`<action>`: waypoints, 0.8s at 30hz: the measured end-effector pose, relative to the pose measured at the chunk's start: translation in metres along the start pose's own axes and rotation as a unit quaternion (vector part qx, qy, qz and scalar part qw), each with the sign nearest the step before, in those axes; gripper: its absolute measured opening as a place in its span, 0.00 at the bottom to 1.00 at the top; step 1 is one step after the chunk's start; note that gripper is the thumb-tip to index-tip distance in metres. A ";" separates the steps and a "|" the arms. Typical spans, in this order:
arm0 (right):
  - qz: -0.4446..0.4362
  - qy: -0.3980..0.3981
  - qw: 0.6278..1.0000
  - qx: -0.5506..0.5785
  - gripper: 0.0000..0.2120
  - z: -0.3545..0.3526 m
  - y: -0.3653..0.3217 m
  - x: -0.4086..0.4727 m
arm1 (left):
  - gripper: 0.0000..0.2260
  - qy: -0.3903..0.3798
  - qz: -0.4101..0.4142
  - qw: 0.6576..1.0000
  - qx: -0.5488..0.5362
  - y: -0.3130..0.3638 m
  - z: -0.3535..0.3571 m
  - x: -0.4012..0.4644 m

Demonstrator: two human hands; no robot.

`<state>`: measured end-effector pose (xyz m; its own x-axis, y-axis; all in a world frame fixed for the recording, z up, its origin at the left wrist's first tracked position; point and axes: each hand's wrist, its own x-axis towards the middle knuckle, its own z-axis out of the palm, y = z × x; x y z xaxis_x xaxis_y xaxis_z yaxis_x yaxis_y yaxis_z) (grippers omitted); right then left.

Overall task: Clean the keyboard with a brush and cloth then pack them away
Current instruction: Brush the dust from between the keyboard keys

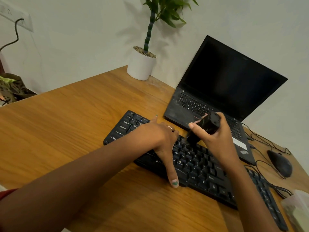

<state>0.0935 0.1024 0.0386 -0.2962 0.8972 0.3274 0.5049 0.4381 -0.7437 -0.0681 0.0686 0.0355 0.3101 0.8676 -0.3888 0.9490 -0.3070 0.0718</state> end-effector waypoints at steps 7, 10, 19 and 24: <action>-0.053 -0.018 0.998 -0.013 0.22 0.010 -0.003 0.000 | 0.62 -0.001 -0.001 1.000 0.001 0.001 0.000 0.000; -0.064 0.016 0.998 -0.006 0.22 0.017 0.000 -0.002 | 0.62 0.001 0.000 1.000 -0.003 0.001 0.000 0.001; -0.025 0.052 0.997 0.048 0.21 0.018 0.007 -0.001 | 0.61 0.004 -0.002 1.000 -0.001 0.001 -0.001 -0.002; -0.033 0.045 0.998 -0.022 0.23 0.004 0.008 0.004 | 0.61 0.001 -0.002 1.000 -0.008 0.001 -0.001 -0.002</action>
<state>0.0929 0.1095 0.0312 -0.2568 0.8664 0.4282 0.5221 0.4972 -0.6929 -0.0676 0.0670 0.0373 0.3071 0.8694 -0.3871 0.9508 -0.2976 0.0859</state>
